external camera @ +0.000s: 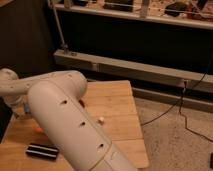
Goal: Place the white sponge in the ceramic bowl
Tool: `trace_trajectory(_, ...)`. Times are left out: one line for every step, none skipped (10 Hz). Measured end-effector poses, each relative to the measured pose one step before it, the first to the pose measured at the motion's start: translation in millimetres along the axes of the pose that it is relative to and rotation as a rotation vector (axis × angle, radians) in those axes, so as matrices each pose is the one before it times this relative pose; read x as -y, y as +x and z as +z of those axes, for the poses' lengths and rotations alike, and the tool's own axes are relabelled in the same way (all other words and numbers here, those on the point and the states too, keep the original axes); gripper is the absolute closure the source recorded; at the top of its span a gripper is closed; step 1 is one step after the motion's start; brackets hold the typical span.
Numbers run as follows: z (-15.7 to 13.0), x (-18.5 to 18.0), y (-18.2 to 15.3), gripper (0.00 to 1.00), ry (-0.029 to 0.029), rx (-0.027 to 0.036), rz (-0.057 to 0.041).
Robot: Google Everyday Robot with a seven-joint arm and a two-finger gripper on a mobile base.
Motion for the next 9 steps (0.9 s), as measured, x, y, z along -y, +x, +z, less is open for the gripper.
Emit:
trace_trajectory(-17.3,11.12,12.93,1.0,0.01751,-0.0072,0.04241)
trace_trajectory(-10.43,6.77,10.0,1.0,0.00768,-0.00681,0.03003)
trace_trajectory(-14.57,9.73,16.31,1.0,0.01099,-0.01335,0.04088)
trace_trajectory(-8.06,5.59,9.6,1.0,0.00544,-0.00769,0.02304)
trace_trajectory(-14.56,11.71,19.36,1.0,0.01068,-0.01242,0.04471)
trace_trajectory(-5.87,5.69,10.23,1.0,0.00364,-0.00625,0.02267)
trace_trajectory(-4.91,4.95,12.18,1.0,-0.00113,-0.00625,0.02745)
trace_trajectory(-4.62,5.0,15.43,1.0,-0.00472,-0.00756,0.0331)
trace_trajectory(-1.8,3.12,10.59,1.0,-0.00187,-0.0078,0.01841)
